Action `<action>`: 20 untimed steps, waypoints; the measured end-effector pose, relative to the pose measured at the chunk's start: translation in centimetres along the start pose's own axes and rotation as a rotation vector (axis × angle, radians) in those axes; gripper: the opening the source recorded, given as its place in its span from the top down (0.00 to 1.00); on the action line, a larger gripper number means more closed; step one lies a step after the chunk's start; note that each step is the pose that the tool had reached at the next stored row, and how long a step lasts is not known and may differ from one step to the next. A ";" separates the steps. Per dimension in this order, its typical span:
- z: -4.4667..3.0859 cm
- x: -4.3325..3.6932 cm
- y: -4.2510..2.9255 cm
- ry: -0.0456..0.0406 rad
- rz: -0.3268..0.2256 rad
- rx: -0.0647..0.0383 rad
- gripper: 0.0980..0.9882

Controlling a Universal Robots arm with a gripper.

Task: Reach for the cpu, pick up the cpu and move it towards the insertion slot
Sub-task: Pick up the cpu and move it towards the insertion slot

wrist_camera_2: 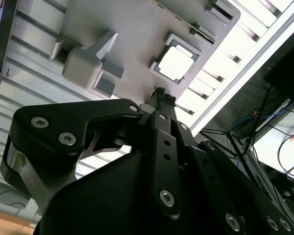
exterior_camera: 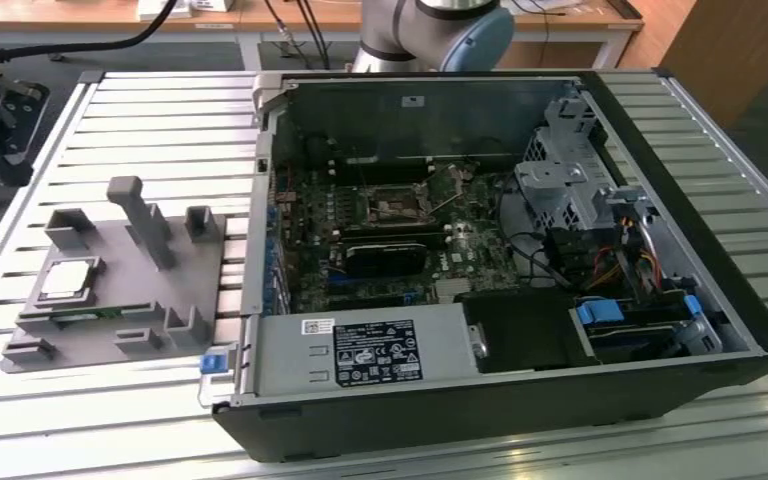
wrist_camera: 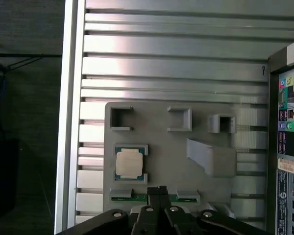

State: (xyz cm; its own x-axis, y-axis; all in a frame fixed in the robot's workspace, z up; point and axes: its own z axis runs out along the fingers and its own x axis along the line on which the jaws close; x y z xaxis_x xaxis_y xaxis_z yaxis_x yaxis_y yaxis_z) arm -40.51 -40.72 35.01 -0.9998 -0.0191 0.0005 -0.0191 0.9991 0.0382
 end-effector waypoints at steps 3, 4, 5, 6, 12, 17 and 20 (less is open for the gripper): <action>0.16 0.57 0.01 -0.0001 0.000 0.000 0.99; 0.26 0.71 0.00 -0.0002 0.000 0.000 0.99; 0.37 0.85 0.00 0.0000 0.000 0.000 0.99; 0.52 0.95 0.00 -0.0002 0.000 0.000 0.99; 1.36 1.01 -0.23 0.0002 0.000 0.007 0.85; 2.26 1.23 -0.50 0.0002 0.000 0.007 0.58; 2.78 1.75 -0.51 0.0004 0.000 0.007 0.45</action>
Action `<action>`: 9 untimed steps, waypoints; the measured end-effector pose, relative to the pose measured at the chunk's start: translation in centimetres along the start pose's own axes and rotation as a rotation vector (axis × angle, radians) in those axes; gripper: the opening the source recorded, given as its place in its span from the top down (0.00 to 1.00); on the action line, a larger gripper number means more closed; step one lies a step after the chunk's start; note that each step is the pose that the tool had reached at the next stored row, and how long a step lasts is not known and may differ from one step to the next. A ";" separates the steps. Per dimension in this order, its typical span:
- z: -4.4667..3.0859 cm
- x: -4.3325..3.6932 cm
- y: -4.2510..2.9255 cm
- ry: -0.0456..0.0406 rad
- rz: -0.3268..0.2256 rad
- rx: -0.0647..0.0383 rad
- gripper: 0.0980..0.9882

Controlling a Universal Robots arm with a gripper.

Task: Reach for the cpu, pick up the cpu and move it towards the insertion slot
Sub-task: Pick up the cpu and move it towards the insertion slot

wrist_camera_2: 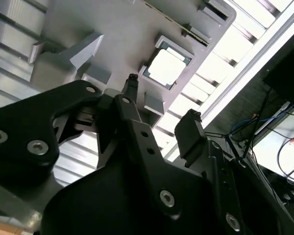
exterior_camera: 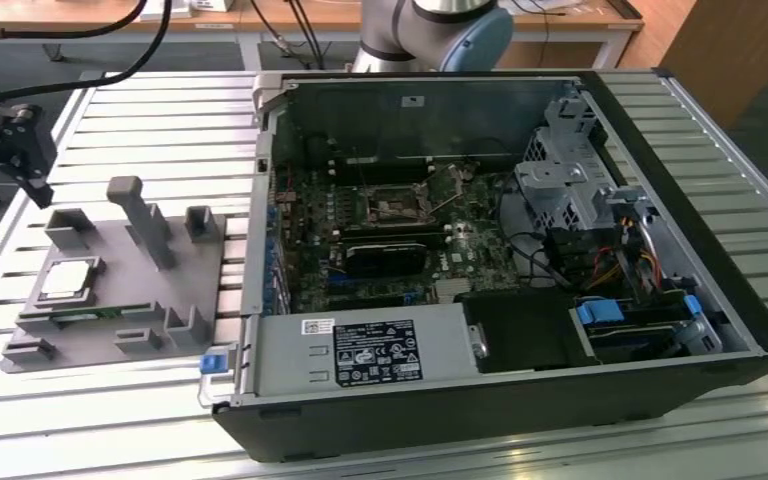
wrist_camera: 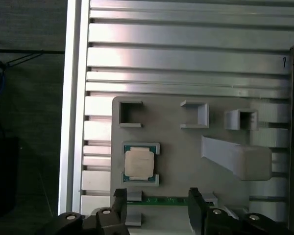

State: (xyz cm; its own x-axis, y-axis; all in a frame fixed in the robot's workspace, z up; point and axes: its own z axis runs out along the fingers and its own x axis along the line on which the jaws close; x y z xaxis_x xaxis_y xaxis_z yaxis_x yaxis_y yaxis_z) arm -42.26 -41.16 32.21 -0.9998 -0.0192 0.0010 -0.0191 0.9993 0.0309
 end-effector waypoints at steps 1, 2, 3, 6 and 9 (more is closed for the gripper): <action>0.21 0.22 0.00 -0.0001 0.000 0.000 0.39; 0.40 0.36 0.00 -0.0004 0.000 0.000 0.39; 0.58 0.47 -0.01 -0.0004 0.000 0.000 0.32; 1.11 0.71 -0.02 -0.0002 0.000 0.000 0.25; 1.67 0.91 -0.04 -0.0002 0.000 0.000 0.25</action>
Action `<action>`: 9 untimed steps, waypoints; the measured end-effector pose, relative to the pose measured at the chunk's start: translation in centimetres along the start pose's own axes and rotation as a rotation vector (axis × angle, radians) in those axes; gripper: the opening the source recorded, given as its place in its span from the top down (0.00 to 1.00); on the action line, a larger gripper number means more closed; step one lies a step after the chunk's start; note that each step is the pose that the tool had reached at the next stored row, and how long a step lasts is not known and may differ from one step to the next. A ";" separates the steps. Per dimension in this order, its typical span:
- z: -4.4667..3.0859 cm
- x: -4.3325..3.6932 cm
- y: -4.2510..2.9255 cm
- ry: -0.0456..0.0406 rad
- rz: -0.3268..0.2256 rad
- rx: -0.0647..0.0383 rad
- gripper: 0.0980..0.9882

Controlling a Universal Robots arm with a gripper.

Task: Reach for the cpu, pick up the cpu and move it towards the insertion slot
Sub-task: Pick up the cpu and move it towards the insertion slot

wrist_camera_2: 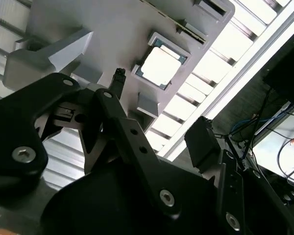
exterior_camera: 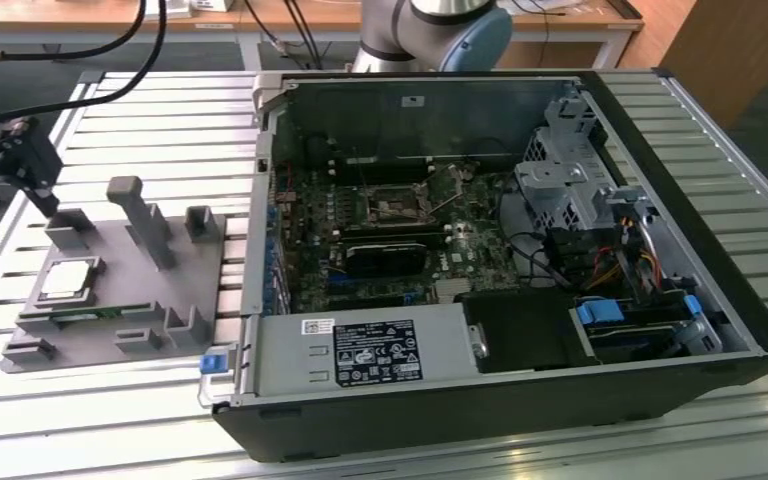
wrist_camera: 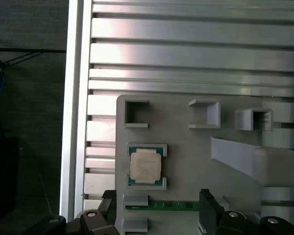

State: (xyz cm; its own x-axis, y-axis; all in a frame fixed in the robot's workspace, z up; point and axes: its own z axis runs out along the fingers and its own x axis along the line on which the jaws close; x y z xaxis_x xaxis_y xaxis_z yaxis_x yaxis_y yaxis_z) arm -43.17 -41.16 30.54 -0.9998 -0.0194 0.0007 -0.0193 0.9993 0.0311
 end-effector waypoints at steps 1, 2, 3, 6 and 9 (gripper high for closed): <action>0.18 0.04 0.00 0.0001 0.000 0.000 0.25; 0.36 0.06 -0.01 0.0001 0.000 0.000 0.25; 0.54 0.08 -0.01 0.0001 0.000 0.000 0.25; 1.07 0.13 -0.03 0.0001 0.000 0.000 0.25; 1.53 0.18 -0.06 0.0001 0.000 0.000 0.25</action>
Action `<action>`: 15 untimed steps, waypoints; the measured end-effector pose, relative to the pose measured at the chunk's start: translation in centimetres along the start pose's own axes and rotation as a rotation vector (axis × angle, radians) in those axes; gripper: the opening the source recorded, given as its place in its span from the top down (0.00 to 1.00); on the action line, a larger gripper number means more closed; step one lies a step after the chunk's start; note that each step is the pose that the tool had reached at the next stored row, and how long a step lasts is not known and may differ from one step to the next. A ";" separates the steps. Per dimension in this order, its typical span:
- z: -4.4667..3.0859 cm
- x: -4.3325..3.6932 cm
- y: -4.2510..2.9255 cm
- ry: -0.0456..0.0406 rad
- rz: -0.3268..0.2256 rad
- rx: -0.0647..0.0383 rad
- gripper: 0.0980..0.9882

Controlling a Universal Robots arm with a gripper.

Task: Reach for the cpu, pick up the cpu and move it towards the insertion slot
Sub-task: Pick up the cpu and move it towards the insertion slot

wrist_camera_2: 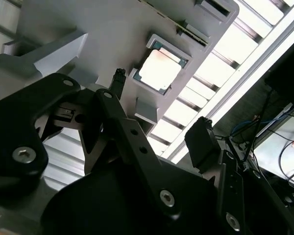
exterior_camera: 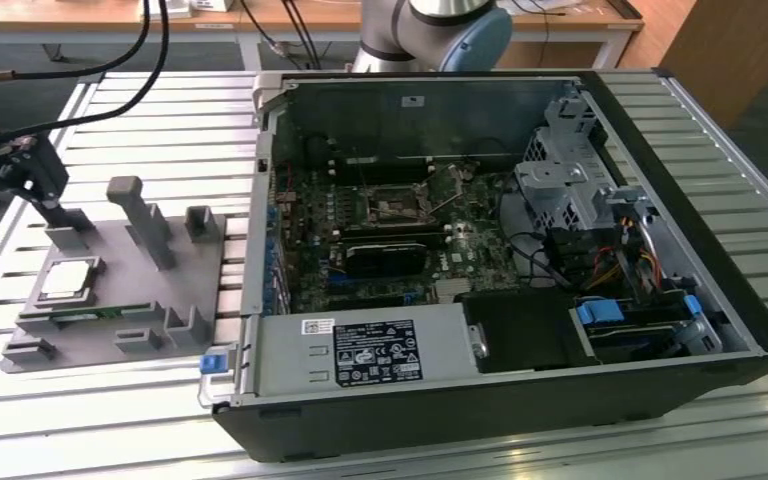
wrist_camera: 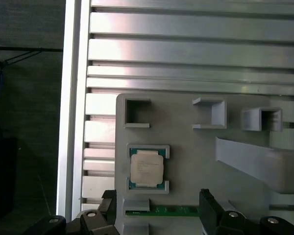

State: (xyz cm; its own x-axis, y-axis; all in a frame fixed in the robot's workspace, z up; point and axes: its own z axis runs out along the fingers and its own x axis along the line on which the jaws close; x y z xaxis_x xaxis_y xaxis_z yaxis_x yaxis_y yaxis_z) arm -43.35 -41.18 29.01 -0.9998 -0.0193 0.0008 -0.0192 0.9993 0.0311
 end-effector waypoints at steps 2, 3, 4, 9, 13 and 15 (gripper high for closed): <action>0.28 0.07 -0.02 0.0001 0.000 0.000 0.25; 0.42 0.12 -0.03 0.0002 0.000 0.000 0.25; 0.57 0.17 -0.04 0.0001 0.000 0.000 0.25; 1.48 0.32 -0.07 0.0001 0.000 0.000 0.25; 2.21 0.41 -0.10 0.0001 0.000 0.000 0.25; 2.57 0.45 -0.11 0.0001 0.000 0.000 0.25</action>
State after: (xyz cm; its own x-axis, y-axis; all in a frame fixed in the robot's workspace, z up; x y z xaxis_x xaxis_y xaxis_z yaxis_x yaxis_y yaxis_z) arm -43.81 -41.21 26.44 -0.9998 -0.0193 0.0009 -0.0192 0.9993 0.0311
